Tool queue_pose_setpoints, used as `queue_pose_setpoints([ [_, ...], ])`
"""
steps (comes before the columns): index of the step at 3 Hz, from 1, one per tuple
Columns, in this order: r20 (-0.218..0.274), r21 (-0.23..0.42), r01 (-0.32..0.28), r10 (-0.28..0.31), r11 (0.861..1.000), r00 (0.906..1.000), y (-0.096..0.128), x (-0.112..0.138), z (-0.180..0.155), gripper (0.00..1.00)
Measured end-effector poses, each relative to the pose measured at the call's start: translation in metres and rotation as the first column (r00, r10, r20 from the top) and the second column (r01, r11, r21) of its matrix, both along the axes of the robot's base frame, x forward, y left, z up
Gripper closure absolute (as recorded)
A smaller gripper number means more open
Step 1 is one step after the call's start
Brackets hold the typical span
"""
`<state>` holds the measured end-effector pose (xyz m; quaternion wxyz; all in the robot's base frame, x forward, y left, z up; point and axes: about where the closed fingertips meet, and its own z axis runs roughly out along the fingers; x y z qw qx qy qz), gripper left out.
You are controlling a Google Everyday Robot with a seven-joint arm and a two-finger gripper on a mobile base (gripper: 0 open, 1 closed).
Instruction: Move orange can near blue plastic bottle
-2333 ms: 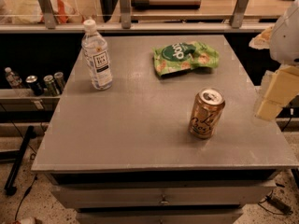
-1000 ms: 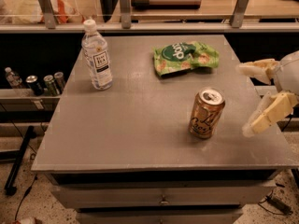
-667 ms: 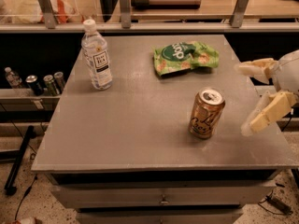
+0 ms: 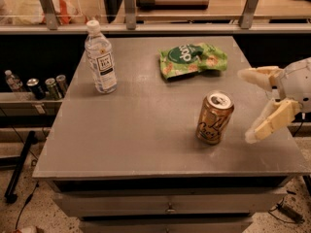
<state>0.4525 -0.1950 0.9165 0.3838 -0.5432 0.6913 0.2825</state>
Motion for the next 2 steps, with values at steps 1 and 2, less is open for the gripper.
queue_pose_setpoints([
  [1, 0.014, 0.11, -0.03, 0.029, 0.994, 0.9995, 0.009, 0.003, -0.011, 0.0],
  [2, 0.033, 0.193, -0.057, 0.051, 0.98, 0.9981, 0.015, 0.007, -0.021, 0.0],
])
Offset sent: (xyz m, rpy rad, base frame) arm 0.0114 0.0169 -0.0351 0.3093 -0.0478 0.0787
